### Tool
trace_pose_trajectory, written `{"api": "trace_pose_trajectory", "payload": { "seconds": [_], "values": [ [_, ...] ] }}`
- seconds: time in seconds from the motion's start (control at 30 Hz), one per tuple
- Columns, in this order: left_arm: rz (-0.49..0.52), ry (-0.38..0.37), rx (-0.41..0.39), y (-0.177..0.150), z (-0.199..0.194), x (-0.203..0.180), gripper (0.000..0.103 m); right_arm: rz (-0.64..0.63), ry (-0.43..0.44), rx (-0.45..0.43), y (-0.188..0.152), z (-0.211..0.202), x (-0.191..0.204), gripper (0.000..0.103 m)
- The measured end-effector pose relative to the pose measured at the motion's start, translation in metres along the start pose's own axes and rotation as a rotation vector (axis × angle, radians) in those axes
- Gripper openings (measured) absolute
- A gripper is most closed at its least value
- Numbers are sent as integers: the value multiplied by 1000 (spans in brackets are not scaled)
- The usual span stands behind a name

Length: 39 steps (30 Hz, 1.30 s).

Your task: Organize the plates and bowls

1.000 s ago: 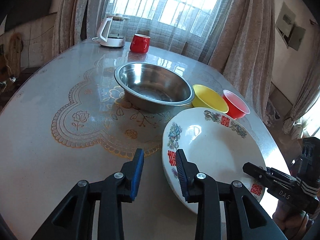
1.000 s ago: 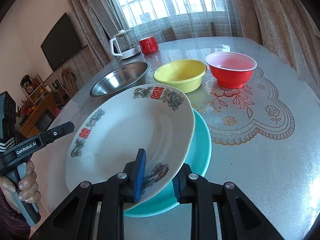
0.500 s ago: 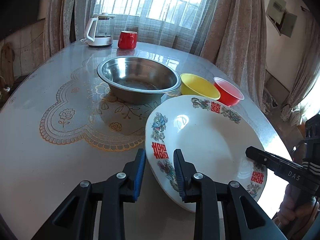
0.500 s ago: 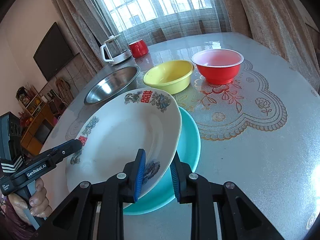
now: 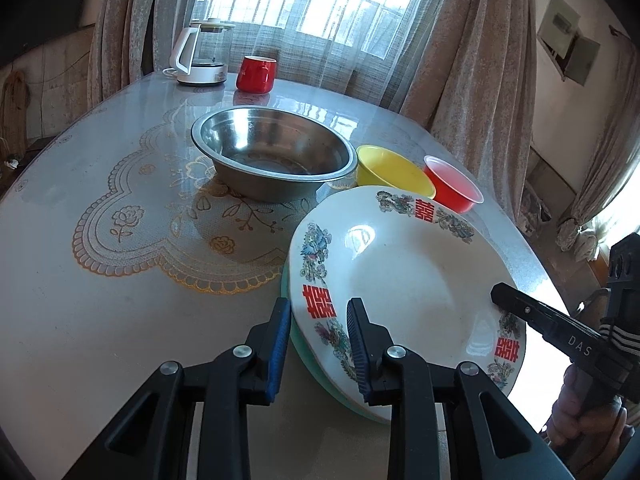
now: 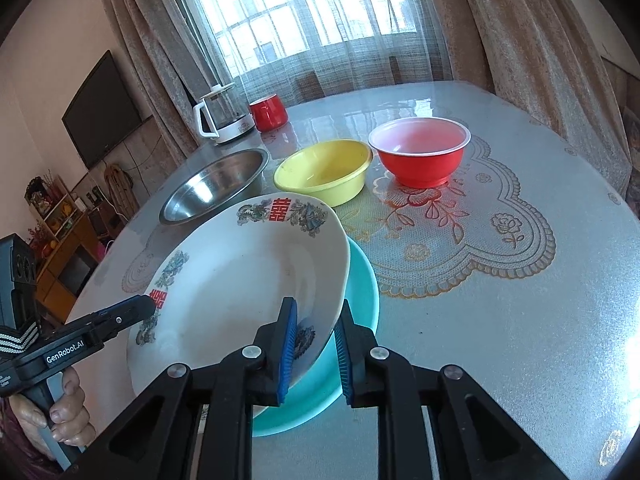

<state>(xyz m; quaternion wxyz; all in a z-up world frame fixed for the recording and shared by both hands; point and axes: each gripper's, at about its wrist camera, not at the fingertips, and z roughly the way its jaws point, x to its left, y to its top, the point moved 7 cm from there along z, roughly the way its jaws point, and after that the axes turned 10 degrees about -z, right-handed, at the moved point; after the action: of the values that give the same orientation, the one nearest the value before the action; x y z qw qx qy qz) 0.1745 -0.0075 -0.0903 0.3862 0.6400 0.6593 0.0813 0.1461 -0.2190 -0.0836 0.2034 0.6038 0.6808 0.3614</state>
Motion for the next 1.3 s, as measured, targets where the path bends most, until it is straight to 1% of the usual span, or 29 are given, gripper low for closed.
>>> {"api": "trace_pose_trajectory", "payload": {
  "seconds": [0.07,0.13,0.23,0.27,0.33,0.43,0.5,0.6,0.73,0.87,0.93,1.17,1.3],
  "values": [
    [-7,4,-9,0,-1,0,29,3,6,15,1,4,-3,19],
    [-21,-1,-24,0,-6,1,29,33,36,28,0,10,-6,19],
    [-20,-6,-36,1,-10,1,29,116,96,27,-5,18,-14,20],
    [-14,-4,-28,0,-10,1,29,134,110,30,-6,19,-14,20],
    [-7,-1,-15,-2,-7,-1,29,111,89,28,-6,19,-10,20],
    [14,30,-3,-6,0,-4,28,50,31,9,-3,11,-5,20],
    [19,39,9,-9,5,-5,29,54,32,-7,-1,7,-7,18],
    [12,28,17,-11,5,-7,29,53,13,-11,3,6,-11,18],
    [11,20,2,-11,-3,-7,28,97,44,7,1,13,-15,18],
    [11,-24,8,-15,-10,-11,28,143,83,48,-7,20,-13,19],
    [32,1,-5,-17,-9,-13,28,140,74,45,-9,18,-11,20],
    [21,8,-13,-16,-10,-11,28,150,74,39,-11,12,-11,20],
    [55,30,-30,-17,-13,-13,28,136,54,37,-12,10,-8,20]
  ]
}}
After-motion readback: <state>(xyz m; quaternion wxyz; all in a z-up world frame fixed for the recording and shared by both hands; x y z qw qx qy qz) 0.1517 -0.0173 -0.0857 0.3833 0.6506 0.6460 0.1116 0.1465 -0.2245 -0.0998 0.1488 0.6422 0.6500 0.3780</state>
